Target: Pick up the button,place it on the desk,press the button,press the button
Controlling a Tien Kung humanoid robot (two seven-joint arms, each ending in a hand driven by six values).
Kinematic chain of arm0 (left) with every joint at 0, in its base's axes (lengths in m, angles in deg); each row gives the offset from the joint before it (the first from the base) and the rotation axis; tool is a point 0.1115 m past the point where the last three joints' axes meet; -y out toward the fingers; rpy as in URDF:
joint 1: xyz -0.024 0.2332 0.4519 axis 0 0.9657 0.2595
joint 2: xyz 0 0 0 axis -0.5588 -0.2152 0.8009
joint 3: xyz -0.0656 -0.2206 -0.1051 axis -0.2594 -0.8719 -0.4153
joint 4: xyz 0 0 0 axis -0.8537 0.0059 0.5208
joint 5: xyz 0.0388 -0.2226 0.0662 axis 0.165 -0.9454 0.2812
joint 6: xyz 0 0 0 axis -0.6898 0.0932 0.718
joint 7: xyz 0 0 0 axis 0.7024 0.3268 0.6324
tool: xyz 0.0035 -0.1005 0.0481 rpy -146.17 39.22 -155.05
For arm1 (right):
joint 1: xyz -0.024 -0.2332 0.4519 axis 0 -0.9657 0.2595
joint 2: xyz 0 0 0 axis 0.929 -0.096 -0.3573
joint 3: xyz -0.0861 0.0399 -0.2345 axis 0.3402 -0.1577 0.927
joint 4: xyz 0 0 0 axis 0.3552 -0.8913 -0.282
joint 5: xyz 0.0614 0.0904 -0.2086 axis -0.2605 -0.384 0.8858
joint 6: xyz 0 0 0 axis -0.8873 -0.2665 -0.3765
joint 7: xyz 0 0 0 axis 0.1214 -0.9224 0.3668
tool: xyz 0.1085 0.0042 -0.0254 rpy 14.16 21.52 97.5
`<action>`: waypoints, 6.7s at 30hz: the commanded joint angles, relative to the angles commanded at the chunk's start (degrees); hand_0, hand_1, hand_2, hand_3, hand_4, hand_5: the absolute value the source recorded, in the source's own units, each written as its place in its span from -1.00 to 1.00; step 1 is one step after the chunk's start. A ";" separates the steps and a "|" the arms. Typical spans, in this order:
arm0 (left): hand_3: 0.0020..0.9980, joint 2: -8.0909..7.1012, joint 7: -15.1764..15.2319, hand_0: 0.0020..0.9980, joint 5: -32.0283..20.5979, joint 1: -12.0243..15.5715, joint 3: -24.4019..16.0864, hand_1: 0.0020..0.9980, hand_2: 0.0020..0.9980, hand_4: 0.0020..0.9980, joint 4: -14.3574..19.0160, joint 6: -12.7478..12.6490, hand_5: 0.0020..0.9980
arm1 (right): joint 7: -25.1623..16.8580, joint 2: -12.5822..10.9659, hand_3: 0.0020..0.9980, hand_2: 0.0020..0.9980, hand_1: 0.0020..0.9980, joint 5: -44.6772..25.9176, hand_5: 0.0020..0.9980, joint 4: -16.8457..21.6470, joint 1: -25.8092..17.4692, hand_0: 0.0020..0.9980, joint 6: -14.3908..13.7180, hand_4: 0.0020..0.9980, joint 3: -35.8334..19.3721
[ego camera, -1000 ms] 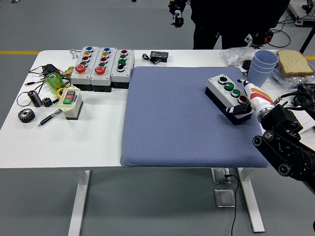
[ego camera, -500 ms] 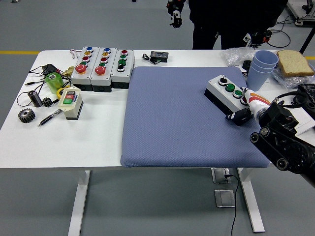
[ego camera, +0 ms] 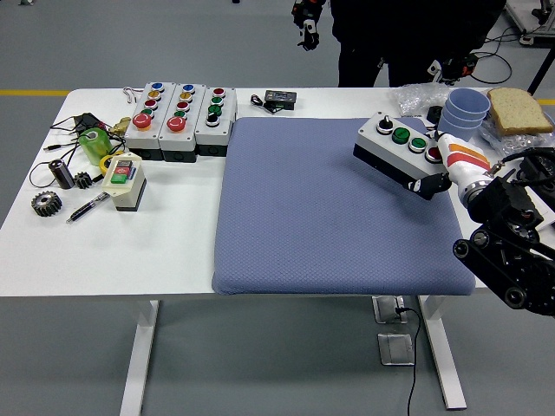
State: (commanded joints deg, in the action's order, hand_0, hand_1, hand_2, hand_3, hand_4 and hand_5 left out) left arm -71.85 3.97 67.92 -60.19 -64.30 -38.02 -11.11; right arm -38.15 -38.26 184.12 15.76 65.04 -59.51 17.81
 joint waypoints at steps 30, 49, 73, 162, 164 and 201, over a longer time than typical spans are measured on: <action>0.21 -0.07 0.02 0.26 -0.35 -0.29 0.02 0.32 0.36 -0.32 0.00 0.03 0.29 | -18.23 -2.95 0.71 0.77 0.66 8.44 -0.96 3.56 2.73 0.86 21.63 0.84 10.88; 0.21 -0.13 0.14 0.26 -0.68 -0.33 0.40 0.32 0.36 -0.32 0.00 0.05 0.29 | -16.34 -5.19 1.00 0.98 0.87 5.18 -0.90 11.16 -1.67 1.00 23.87 1.00 3.37; 0.21 0.07 -0.30 0.26 1.45 0.22 -1.00 0.32 0.36 -0.32 0.00 0.07 0.29 | -15.20 -12.73 0.31 -0.63 -1.00 5.79 -0.18 24.13 -8.23 -0.70 10.68 0.66 0.21; 0.20 0.07 -0.22 0.25 1.02 0.17 -0.51 0.32 0.36 -0.32 0.00 0.13 0.29 | -8.54 -10.74 0.33 -0.64 -1.00 4.84 0.26 28.08 -6.96 -0.68 14.96 0.74 -5.70; 0.20 0.06 -0.15 0.25 0.72 0.16 -0.24 0.32 0.36 -0.32 0.00 0.13 0.29 | -8.98 -10.92 0.33 -0.64 -1.00 2.73 0.26 27.75 -7.32 -0.68 13.64 0.74 -7.47; 0.20 0.07 0.21 0.26 -0.29 -0.73 0.79 0.32 0.36 -0.32 0.00 0.12 0.29 | -22.45 -10.32 0.43 0.49 0.44 -84.99 0.00 18.33 -19.63 0.51 4.64 0.65 -21.22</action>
State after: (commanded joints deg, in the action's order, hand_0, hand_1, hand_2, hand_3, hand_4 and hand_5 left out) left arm -71.77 4.18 67.63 -60.92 -63.51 -38.02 -10.99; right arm -60.60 -48.58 99.13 34.09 45.42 -54.87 -3.42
